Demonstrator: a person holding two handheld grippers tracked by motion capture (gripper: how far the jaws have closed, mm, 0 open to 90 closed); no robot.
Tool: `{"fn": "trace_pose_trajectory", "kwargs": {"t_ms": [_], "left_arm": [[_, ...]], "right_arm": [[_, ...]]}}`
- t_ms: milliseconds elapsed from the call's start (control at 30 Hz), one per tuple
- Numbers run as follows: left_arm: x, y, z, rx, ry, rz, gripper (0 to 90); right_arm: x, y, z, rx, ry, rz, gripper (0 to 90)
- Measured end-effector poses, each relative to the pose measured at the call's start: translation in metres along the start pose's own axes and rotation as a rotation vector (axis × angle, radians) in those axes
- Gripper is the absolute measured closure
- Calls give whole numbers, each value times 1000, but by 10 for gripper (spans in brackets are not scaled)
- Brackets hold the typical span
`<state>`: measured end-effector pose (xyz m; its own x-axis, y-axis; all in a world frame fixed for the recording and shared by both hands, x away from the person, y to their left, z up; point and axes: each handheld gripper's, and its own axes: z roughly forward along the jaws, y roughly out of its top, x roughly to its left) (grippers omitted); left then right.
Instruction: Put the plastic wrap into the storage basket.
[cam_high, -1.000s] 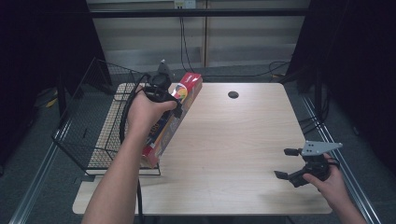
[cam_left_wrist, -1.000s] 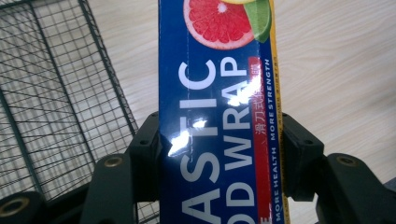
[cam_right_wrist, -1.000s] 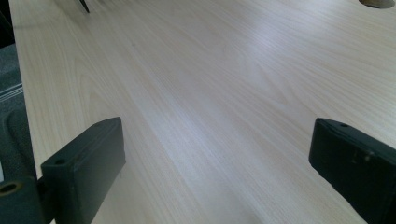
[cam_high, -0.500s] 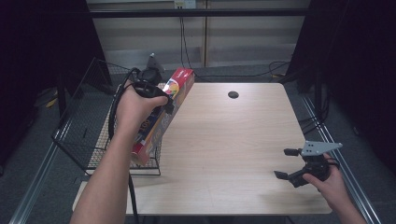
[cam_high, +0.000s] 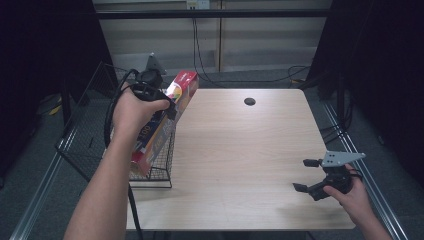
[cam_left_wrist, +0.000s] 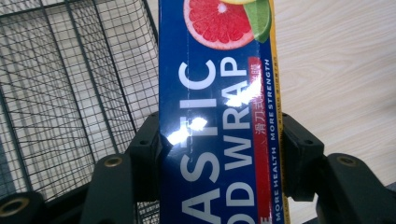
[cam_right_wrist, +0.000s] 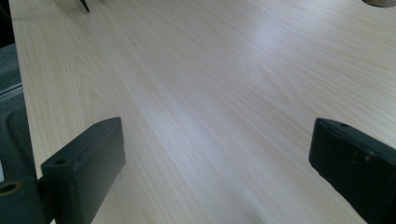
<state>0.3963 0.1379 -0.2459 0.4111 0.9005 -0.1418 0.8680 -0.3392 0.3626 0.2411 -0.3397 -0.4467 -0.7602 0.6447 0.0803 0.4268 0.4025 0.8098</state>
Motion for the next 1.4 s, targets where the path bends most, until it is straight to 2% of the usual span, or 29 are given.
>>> {"fn": "trace_pose_trajectory", "kwargs": {"t_ms": [67,467,533,667,700,733,867,900,967,1133,1400], "left_arm": [[2,0,-2,5,11,4,436],[16,-5,-14,-12,29,-38,436],[17,-5,-15,-8,31,-29,436],[20,-6,-19,-14,34,-42,436],[22,-6,-20,-14,40,-33,436],[22,-6,-21,-16,37,-46,436],[26,-8,-24,-15,42,-50,436],[27,-9,-24,-18,43,-62,436],[29,-9,-24,-12,45,-51,436],[34,-11,-26,-16,42,-77,436],[43,-15,-29,-4,67,-100,437]], "right_arm": [[0,0,0,-3,3,-1,32],[0,0,1,-1,3,0,32],[0,0,1,-1,5,0,32],[0,0,1,2,8,-1,32],[0,0,1,2,8,-1,32],[0,0,1,4,7,-1,32],[1,1,1,2,4,0,31],[1,1,1,3,5,0,32],[0,1,1,1,8,-1,31],[1,1,1,-1,0,-1,32],[1,1,1,0,-1,-1,32]]}}
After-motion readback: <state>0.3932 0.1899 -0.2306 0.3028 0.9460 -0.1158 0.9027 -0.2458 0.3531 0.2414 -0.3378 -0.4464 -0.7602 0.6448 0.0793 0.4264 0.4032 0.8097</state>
